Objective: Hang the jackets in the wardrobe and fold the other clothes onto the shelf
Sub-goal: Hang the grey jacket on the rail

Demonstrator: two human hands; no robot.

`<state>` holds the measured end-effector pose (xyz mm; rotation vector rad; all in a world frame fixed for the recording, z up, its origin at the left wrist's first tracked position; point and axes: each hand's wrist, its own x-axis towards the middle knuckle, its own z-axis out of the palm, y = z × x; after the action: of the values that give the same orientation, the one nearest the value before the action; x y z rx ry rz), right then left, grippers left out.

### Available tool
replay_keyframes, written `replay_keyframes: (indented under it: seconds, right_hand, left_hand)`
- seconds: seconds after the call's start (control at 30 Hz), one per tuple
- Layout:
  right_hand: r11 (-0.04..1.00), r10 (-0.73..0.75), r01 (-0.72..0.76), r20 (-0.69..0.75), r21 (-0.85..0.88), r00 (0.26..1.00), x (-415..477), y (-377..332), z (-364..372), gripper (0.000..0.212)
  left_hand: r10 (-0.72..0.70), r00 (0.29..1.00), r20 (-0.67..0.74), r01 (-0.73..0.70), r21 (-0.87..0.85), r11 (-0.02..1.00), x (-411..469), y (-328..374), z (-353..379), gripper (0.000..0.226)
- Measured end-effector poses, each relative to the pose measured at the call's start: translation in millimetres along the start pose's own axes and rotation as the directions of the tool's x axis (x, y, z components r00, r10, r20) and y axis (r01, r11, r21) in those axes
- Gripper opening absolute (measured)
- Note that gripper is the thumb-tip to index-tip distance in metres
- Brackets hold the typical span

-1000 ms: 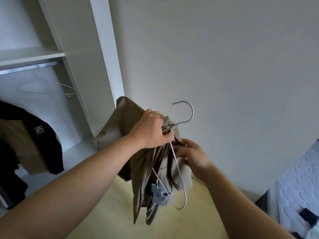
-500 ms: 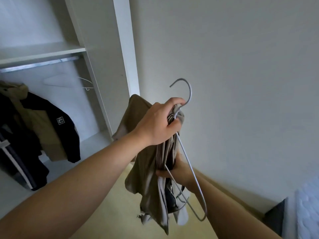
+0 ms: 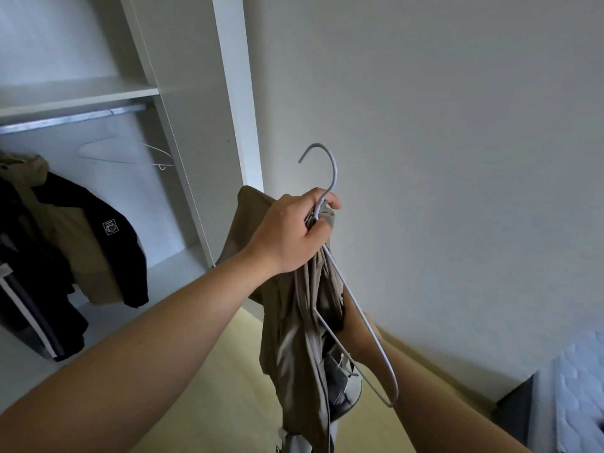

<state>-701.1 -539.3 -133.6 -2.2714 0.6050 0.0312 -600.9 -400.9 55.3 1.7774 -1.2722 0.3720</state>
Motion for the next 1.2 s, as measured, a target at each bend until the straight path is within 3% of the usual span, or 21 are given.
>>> replay_keyframes:
  seconds: [0.07,0.17,0.27,0.37,0.5,0.67,0.87,0.97,1.2]
  right_hand:
    - [0.99,0.136,-0.135,0.036,-0.033,0.99,0,5,-4,0.1]
    - [0.962,0.273,-0.273,-0.022,0.0,0.962,-1,19,-12,0.089]
    - [0.904,0.406,-0.413,-0.077,-0.108,0.911,-1,40,-20,0.08]
    - [0.853,0.498,-0.508,-0.108,-0.12,0.861,-4,52,-31,0.012]
    - [0.814,0.574,-0.579,-0.084,-0.046,0.814,-7,72,-29,0.031]
    - [0.843,0.537,-0.534,-0.143,0.06,0.831,-2,71,-40,0.027]
    - [0.895,0.439,-0.407,-0.193,0.183,0.878,16,53,-67,0.034]
    - [0.814,0.494,-0.404,-0.133,0.417,0.859,20,54,-75,0.038]
    - [0.576,0.538,-0.413,0.054,0.705,0.841,27,60,-62,0.045]
  left_hand:
    - [0.0,1.0,-0.011,0.0,0.0,1.0,1,-1,0,0.026]
    - [0.011,1.0,-0.017,-0.011,0.004,1.0,2,-5,-1,0.022]
    - [0.031,0.999,-0.016,-0.031,0.028,0.999,1,-8,-3,0.023]
    - [0.031,1.0,-0.007,-0.03,0.103,0.994,2,-13,-3,0.025]
    - [0.013,1.0,0.008,-0.014,0.226,0.974,3,-30,-4,0.013]
    - [0.036,0.999,-0.015,-0.027,0.397,0.917,2,-46,-7,0.022]
    - [-0.118,0.982,-0.148,0.177,0.497,0.849,-2,-81,-22,0.015]
    - [-0.216,0.955,-0.203,0.286,0.434,0.854,-6,-95,-34,0.013]
    - [-0.289,0.923,-0.252,0.366,0.35,0.862,-15,-106,-46,0.009]
